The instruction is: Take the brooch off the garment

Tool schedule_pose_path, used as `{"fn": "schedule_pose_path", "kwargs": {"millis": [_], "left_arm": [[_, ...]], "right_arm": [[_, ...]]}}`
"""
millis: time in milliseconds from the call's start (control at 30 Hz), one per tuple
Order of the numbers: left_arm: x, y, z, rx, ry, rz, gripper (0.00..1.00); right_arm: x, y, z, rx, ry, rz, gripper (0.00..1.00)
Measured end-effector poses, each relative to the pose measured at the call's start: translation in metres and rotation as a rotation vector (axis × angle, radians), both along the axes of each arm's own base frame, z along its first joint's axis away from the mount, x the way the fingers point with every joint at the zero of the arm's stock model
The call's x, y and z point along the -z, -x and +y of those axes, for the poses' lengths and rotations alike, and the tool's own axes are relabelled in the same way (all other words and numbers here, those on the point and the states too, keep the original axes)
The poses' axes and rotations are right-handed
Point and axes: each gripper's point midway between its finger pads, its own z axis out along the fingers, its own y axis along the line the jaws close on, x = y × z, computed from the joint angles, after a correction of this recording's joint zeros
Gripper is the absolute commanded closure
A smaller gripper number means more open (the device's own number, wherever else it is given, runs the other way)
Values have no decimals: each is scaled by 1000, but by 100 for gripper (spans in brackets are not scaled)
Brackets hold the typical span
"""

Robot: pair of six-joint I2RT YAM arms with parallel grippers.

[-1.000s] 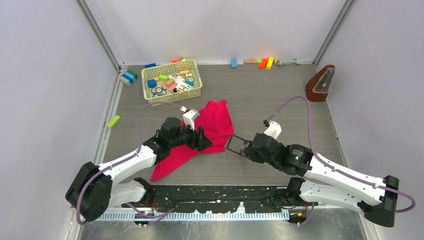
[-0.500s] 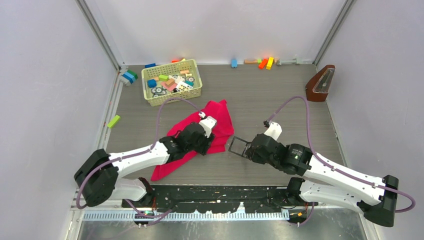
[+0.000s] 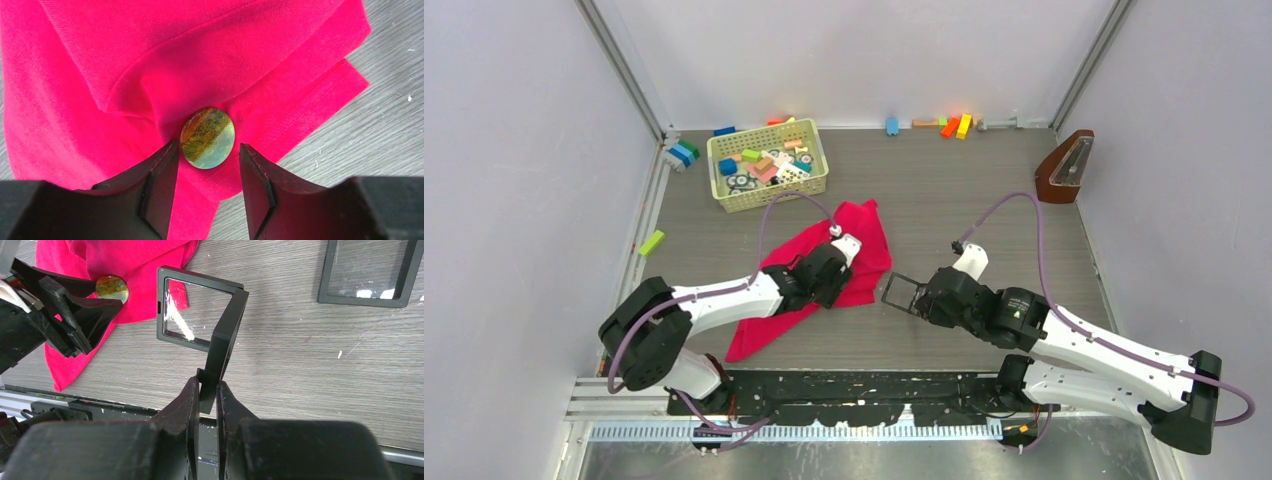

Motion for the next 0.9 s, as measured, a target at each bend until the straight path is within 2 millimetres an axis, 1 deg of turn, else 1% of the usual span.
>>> {"fn": "schedule_pose_path", "kwargs": {"millis": [133, 333, 567, 700, 900], "left_arm": [[6, 1, 1, 0, -27, 22, 49], [9, 0, 1, -2, -50, 36, 46], [22, -2, 3, -14, -122, 69, 46], [20, -4, 3, -26, -162, 47, 46], [19, -6, 3, -48, -236, 2, 48]], "right_arm": [[0, 0, 0, 1, 1, 0, 98], [0, -1, -1, 1, 3, -1, 98], [0, 0, -1, 0, -2, 3, 98], [-1, 0, -1, 1, -10, 0, 98], [3, 1, -4, 1, -7, 4, 98]]}}
